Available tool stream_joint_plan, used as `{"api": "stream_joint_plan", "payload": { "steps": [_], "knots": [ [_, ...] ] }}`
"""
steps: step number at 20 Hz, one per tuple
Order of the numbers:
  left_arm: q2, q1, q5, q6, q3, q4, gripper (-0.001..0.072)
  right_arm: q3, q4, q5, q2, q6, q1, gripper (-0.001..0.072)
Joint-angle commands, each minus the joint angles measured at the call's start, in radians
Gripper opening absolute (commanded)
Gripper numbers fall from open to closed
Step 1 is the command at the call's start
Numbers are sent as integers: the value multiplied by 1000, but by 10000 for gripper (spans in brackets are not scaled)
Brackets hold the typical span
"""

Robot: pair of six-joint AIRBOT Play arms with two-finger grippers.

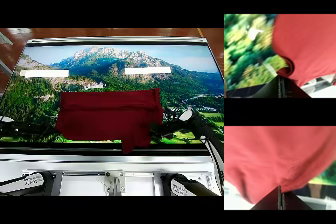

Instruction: Fold the shirts.

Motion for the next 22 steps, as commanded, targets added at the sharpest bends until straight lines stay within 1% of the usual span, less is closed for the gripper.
{"api": "stream_joint_plan", "payload": {
  "steps": [1, 3, 6, 10, 13, 16, 19, 22],
  "knots": [
    [54, 0, -29, 22, 88, -59, 37, 104, 16, -19, 76, -2, 8, 67],
    [63, 0, -58, 2, 168, -61, 37, 201, -1, -20, 75, 5, 9, 66],
    [57, -5, -51, -24, 267, -61, 36, 333, 0, -66, 34, 4, 9, 66],
    [21, -40, 33, -77, 378, -76, 36, 486, -33, -132, -78, 10, 8, 66],
    [-63, -104, 93, -98, 465, -87, 37, 550, -49, -216, -176, 12, 9, 66],
    [-177, -154, 126, -141, 549, -87, 37, 587, -48, -325, -264, 35, 9, 66],
    [-279, -189, 130, -141, 639, -87, 38, 627, -36, -371, -353, 47, 9, 66],
    [-349, -222, 165, -178, 675, -87, 39, 629, -22, -398, -422, 47, 10, 67]
  ]
}}
